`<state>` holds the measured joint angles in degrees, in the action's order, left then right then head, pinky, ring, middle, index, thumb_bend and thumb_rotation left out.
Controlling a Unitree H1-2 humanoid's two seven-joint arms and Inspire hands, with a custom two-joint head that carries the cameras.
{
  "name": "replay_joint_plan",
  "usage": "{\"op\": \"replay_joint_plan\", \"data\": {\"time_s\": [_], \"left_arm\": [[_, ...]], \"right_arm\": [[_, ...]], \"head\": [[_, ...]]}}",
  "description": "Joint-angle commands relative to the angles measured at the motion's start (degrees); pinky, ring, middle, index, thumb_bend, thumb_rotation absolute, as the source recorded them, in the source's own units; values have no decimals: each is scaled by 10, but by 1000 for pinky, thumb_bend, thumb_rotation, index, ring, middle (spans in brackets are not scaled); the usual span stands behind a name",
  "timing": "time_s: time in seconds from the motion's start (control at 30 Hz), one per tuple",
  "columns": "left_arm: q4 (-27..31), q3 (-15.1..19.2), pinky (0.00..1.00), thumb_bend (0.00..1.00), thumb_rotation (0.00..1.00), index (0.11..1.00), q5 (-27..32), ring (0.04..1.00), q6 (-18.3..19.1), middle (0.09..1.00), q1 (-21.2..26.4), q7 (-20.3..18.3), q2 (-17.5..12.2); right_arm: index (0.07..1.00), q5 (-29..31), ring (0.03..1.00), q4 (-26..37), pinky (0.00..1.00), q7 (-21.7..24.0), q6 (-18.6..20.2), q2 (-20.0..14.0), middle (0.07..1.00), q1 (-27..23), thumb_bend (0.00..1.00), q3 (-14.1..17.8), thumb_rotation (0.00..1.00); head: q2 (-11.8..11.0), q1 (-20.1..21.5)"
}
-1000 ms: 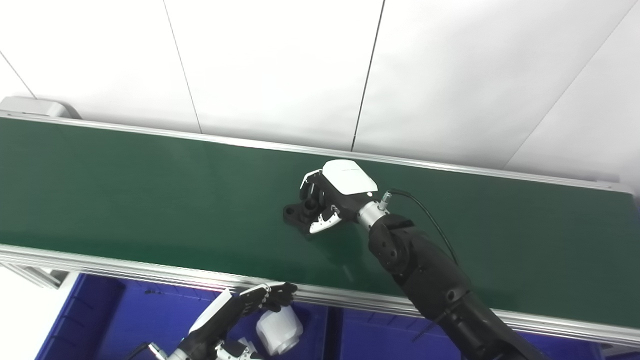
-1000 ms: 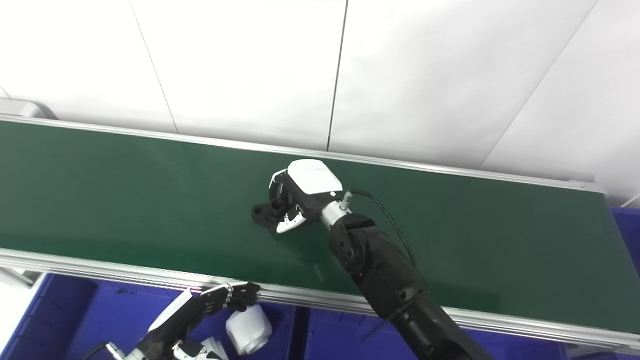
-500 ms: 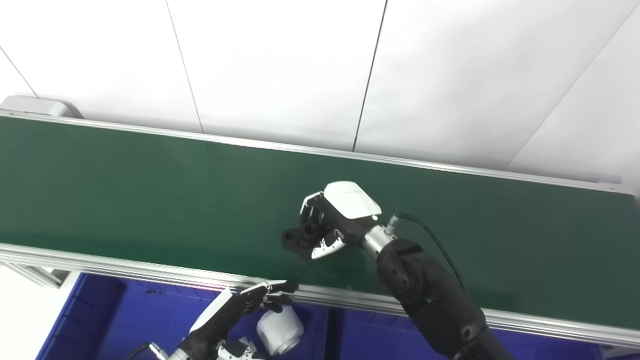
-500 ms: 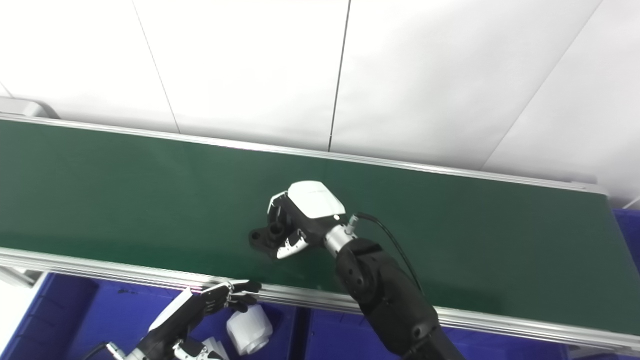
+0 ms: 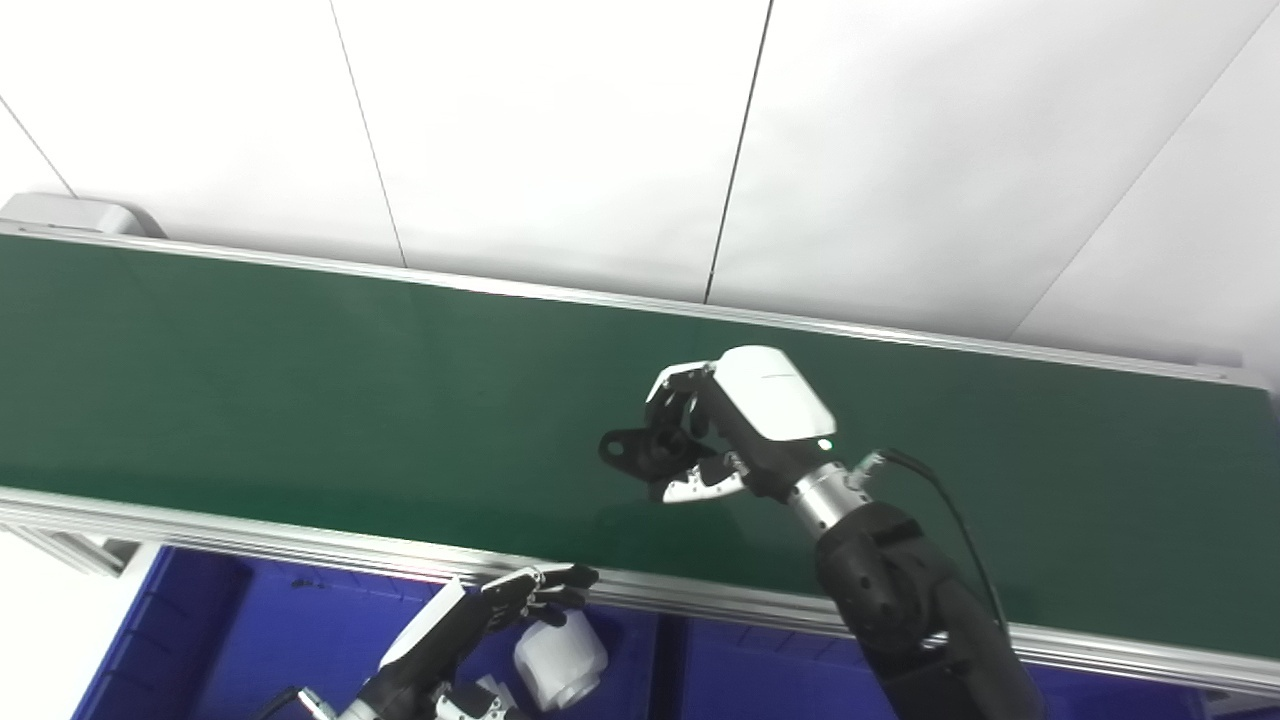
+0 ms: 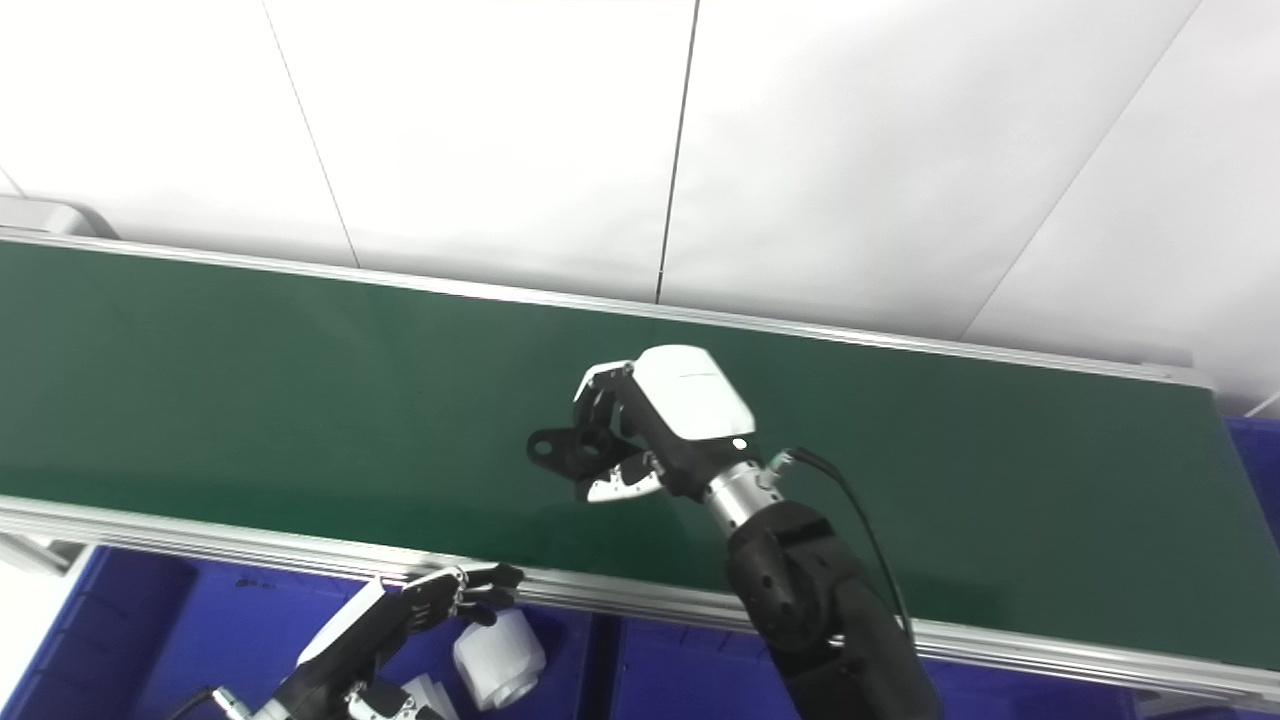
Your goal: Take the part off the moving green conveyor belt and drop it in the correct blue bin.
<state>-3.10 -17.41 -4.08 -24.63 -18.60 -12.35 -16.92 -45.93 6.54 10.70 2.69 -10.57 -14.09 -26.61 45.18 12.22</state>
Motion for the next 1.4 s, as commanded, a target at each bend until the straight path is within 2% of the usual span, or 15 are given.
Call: {"op": "replay_joint_plan", "data": {"time_s": [0.0,0.27,0.33,0.37,0.57,0.63,0.67,0.77,0.83,0.97,1.07,1.1,1.27,1.37], "left_arm": [[17,2,721,895,266,807,5,815,-22,843,0,-2,-2],[17,5,717,899,273,805,8,813,-22,842,1,-8,-2],[19,5,721,897,274,804,6,813,-22,840,1,-8,-3],[21,5,722,894,275,805,9,814,-22,841,1,-11,-4],[31,9,737,884,290,814,15,822,-23,848,-1,-22,-11],[36,12,713,885,290,811,19,811,-23,844,-4,-24,-11],[40,13,703,882,287,811,22,805,-23,843,-5,-26,-13],[48,17,712,881,293,816,24,811,-22,848,-8,-31,-17],[49,19,718,882,285,820,32,815,-22,851,-8,-37,-17],[50,23,713,869,280,821,36,810,-22,851,-7,-45,-17],[49,26,715,872,263,817,37,809,-21,849,-4,-49,-16],[50,27,713,874,262,817,38,807,-20,846,-2,-50,-16],[59,34,715,878,275,818,41,804,-11,844,3,-56,-18],[60,38,743,867,299,829,39,820,-12,851,4,-59,-20]], "right_arm": [[487,3,405,38,214,-9,-3,-3,503,2,517,15,0],[487,18,403,96,211,6,1,-22,503,49,517,50,0],[486,27,257,111,169,5,-2,-25,477,67,526,60,0],[486,32,236,121,163,6,-5,-30,473,81,527,65,0],[485,41,234,181,168,13,-9,-50,470,157,527,86,0],[484,39,237,203,171,13,-13,-56,470,187,527,90,0],[500,37,271,213,192,11,-16,-58,435,202,521,92,0],[521,36,307,230,217,2,-29,-64,415,236,516,97,0],[521,41,280,243,199,-2,-33,-68,402,273,515,102,0],[490,40,266,255,201,-12,-40,-72,464,326,525,108,0],[516,45,350,258,274,-20,-44,-75,430,364,520,114,0],[518,45,393,259,311,-22,-45,-75,447,373,521,116,0],[523,40,392,249,309,-38,-59,-73,448,400,520,119,0],[491,28,429,225,338,-47,-68,-75,488,399,523,116,0]], "head": [[1,0],[3,8],[7,10],[11,16],[20,40],[24,43],[33,45],[37,54],[39,61],[46,68],[51,70],[57,73],[78,81],[85,83]]}}
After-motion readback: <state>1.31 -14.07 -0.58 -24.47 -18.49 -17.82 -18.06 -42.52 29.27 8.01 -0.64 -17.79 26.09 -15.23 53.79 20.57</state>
